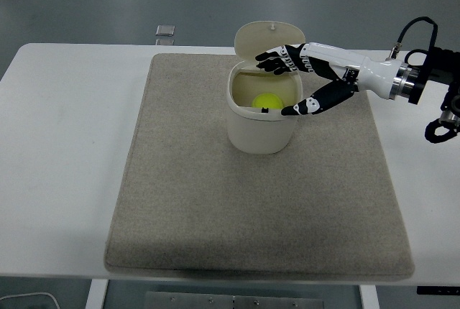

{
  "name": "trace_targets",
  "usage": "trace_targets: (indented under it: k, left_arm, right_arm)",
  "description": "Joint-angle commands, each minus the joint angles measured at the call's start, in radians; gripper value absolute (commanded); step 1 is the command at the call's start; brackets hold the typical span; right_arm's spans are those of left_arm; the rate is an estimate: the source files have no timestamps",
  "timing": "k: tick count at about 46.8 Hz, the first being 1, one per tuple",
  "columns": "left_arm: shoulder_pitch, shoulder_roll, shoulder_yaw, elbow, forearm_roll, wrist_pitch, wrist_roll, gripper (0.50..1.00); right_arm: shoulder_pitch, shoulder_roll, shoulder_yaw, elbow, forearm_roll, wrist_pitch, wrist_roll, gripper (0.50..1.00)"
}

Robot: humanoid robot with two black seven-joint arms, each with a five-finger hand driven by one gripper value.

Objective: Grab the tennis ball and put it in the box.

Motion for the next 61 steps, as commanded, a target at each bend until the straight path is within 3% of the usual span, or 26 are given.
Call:
trace_targets:
  k: [1, 12, 22, 30, 50, 61]
  left_arm:
    - [0.0, 0.0, 0.001, 0.0, 0.0, 0.0, 0.0, 0.992]
    - [0.0, 0.0, 0.0, 0.0, 0.0, 0.0, 0.0, 0.992]
    - [0.0, 0.0, 0.0, 0.0, 0.0, 0.0, 0.0, 0.992]
    - [0.0, 0.0, 0.001, 0.0, 0.0, 0.0, 0.0, 0.992]
    - [0.0, 0.0, 0.001, 0.0, 0.0, 0.0, 0.0, 0.992]
    - [0.0, 0.0, 0.0, 0.0, 0.0, 0.0, 0.0, 0.992]
  right_arm:
    - [-0.006, -0.04, 0.001, 0.0, 0.093, 0.039, -0.031, 0.889]
    - [-0.082, -0.086, 0.009, -0.011, 0.346, 0.04, -0.112, 0.889]
    - [-0.185, -0.062, 0.098, -0.058, 0.489, 0.017, -0.115, 0.889]
    - [-0.196, -0.056, 0.113, -0.101, 0.635, -0.003, -0.115, 0.889]
    - [-0.178, -0.056, 0.127, -0.141, 0.664, -0.007, -0.138, 0.887]
    - [-0.182, -0.053, 0.139, -0.164, 0.754, -0.119, -0.172, 0.885]
